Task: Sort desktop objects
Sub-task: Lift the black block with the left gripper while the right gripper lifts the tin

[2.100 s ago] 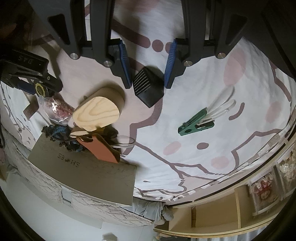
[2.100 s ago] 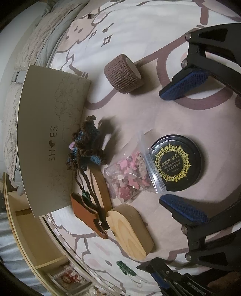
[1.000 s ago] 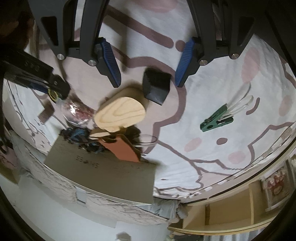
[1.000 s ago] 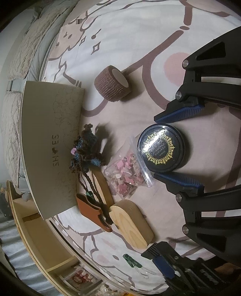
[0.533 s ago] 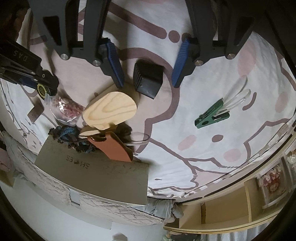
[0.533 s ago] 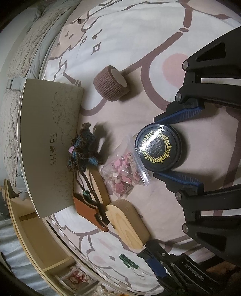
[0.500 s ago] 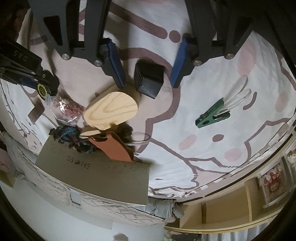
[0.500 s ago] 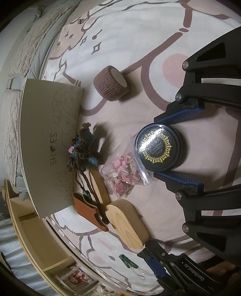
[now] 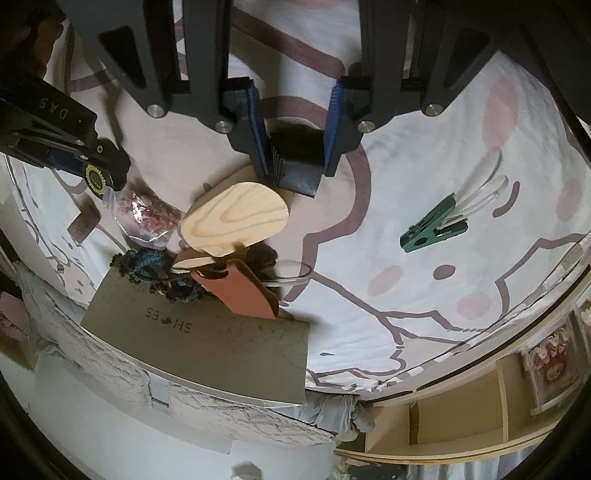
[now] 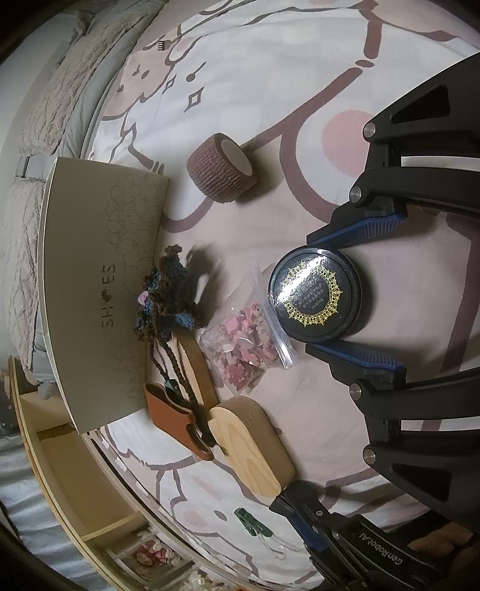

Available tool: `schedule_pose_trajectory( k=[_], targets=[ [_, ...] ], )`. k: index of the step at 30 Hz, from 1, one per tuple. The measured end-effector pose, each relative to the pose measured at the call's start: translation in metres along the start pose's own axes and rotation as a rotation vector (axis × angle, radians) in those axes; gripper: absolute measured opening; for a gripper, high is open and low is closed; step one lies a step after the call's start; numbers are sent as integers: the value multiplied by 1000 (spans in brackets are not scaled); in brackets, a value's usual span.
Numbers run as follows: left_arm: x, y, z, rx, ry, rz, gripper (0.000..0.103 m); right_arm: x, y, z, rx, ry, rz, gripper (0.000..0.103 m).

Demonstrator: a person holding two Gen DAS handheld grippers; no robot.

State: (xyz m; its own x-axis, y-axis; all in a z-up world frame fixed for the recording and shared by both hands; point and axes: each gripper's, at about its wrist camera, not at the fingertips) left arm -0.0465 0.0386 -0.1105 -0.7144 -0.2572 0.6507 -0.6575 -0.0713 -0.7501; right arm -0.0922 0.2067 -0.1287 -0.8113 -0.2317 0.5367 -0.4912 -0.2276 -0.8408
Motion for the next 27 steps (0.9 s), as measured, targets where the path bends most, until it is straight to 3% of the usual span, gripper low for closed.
schedule_pose_trajectory(
  k=[27],
  targets=[
    [0, -7, 2, -8, 3, -5, 29, -2, -23, -4, 19, 56, -83, 51]
  ],
)
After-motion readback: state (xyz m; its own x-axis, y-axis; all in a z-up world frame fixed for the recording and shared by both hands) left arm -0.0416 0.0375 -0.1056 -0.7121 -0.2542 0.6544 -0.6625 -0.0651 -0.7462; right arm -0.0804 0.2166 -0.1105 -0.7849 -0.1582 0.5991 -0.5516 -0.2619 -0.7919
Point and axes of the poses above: each gripper's, at about its wrist camera, not at the fingertips, and y roughly the way its jaws point, z to its left, x to its top, and after that the axes turned 1 degree about -x, right-handed
